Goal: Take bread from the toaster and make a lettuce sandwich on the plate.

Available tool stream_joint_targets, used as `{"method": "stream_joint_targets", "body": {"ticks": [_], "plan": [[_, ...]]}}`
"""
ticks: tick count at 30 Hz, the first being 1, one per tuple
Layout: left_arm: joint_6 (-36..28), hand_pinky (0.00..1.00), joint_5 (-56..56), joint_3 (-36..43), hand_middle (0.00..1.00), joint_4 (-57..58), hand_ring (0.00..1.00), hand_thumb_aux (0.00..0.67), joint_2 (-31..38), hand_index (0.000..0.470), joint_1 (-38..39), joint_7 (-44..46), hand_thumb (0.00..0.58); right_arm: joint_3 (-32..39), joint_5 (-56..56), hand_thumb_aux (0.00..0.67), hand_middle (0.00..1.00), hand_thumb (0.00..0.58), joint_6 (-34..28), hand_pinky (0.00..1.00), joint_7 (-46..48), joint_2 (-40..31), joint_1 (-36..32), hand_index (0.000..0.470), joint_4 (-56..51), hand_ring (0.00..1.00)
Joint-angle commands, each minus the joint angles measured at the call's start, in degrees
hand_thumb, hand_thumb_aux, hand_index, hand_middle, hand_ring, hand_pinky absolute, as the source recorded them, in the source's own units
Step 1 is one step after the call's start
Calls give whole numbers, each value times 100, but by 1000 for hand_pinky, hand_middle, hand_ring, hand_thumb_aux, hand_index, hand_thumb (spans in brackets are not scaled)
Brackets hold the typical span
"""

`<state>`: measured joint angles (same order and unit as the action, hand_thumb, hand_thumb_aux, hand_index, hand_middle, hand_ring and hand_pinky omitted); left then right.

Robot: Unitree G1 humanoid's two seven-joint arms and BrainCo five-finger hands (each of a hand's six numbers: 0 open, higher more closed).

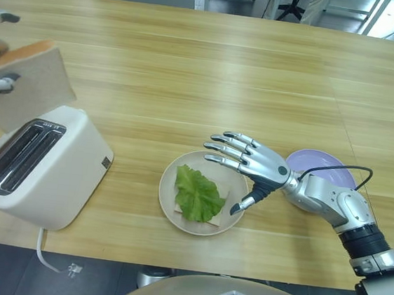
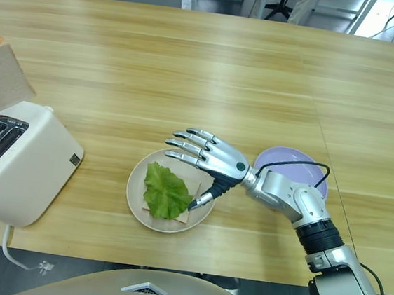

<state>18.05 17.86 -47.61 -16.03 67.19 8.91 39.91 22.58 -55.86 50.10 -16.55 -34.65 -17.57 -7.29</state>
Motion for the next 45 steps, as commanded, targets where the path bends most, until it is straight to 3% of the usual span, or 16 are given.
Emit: {"method": "stream_joint_targets", "body": {"ticks": [1, 5, 9, 11, 17, 22, 33, 45], "plan": [[-67, 0, -284, 907, 0, -132, 0, 670, 151, 460, -563, -145, 580, -186, 0, 0, 0, 0, -108, 0, -38, -164, 66, 0, 76, 0], [-110, 0, -703, 1957, 0, -163, 0, 670, 24, 460, -1219, -59, 580, -476, 78, 0, 0, 0, -246, 0, -71, -441, 87, 0, 112, 0], [-318, 0, -1186, 3471, 0, 51, 0, 670, -516, 460, -2271, 274, 580, -826, 268, 0, 0, 0, -425, 0, 67, -807, 171, 0, 152, 0], [-374, 0, -1235, 3870, 0, 178, 0, 670, -683, 460, -2548, 415, 580, -894, 339, 0, 0, 0, -479, 0, 144, -886, 212, 0, 175, 0], [-288, 0, -1172, 5301, 0, 1160, 0, 670, -1677, 460, -3657, 993, 580, -807, 1323, 0, 0, 0, -1048, 0, 1889, -1270, 823, 0, 122, 0], [-143, 0, -1375, 5939, 0, 1937, 0, 670, -2337, 460, -4209, 1498, 580, -853, 2111, 0, 0, 0, -1419, 0, 2933, -1322, 1239, 0, 580, 0], [-75, 0, -2155, 6460, 0, 3182, 0, 670, -3383, 460, -4477, 2726, 580, -1073, 2542, 0, 0, 0, -1737, 0, 3628, -1374, 1457, 0, 954, 0], [326, 0, -1790, 6870, 0, 4485, 0, 670, -4183, 460, -4582, 2902, 580, -1297, 3071, 0, 0, 0, -2073, 0, 4321, -1457, 1808, 0, 1560, 0]]}}
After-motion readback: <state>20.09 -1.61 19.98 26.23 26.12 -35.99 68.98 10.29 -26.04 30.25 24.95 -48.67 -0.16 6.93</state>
